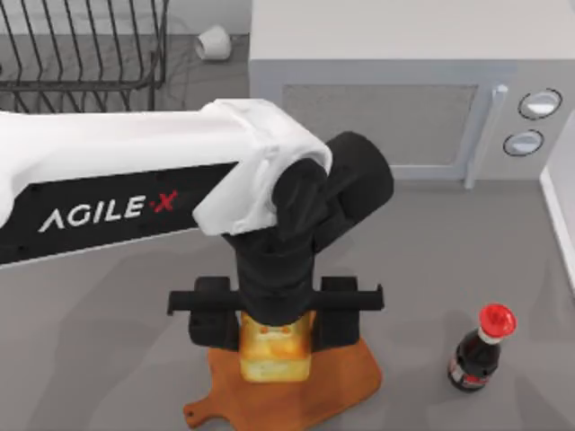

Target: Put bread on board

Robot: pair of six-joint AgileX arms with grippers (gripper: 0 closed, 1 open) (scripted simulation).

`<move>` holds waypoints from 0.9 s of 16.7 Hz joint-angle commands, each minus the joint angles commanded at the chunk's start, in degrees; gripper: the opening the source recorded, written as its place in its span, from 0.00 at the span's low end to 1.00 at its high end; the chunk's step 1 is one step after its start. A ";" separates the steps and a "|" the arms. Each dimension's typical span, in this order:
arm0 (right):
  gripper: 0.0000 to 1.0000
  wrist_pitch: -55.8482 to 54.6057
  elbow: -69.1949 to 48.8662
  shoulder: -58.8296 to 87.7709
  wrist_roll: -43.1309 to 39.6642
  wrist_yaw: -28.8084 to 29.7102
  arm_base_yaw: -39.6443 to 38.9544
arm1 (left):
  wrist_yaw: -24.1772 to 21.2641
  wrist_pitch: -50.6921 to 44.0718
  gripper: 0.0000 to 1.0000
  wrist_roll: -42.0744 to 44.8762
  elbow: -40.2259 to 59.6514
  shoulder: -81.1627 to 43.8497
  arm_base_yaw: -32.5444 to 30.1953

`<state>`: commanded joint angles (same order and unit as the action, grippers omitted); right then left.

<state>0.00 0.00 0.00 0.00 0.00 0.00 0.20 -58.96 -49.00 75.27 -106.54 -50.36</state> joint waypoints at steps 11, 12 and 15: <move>1.00 0.00 0.00 0.00 0.00 0.00 0.00 | -0.02 8.30 0.00 -0.02 -5.53 -2.62 -0.10; 1.00 0.00 0.00 0.00 0.00 0.00 0.00 | -0.02 8.30 0.00 -0.02 -5.53 -2.62 -0.10; 1.00 0.00 0.00 0.00 0.00 0.00 0.00 | -0.02 8.30 0.08 -0.02 -5.53 -2.62 -0.10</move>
<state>0.00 0.00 0.00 0.00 0.00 0.00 0.18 -50.66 -49.02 69.74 -109.17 -50.47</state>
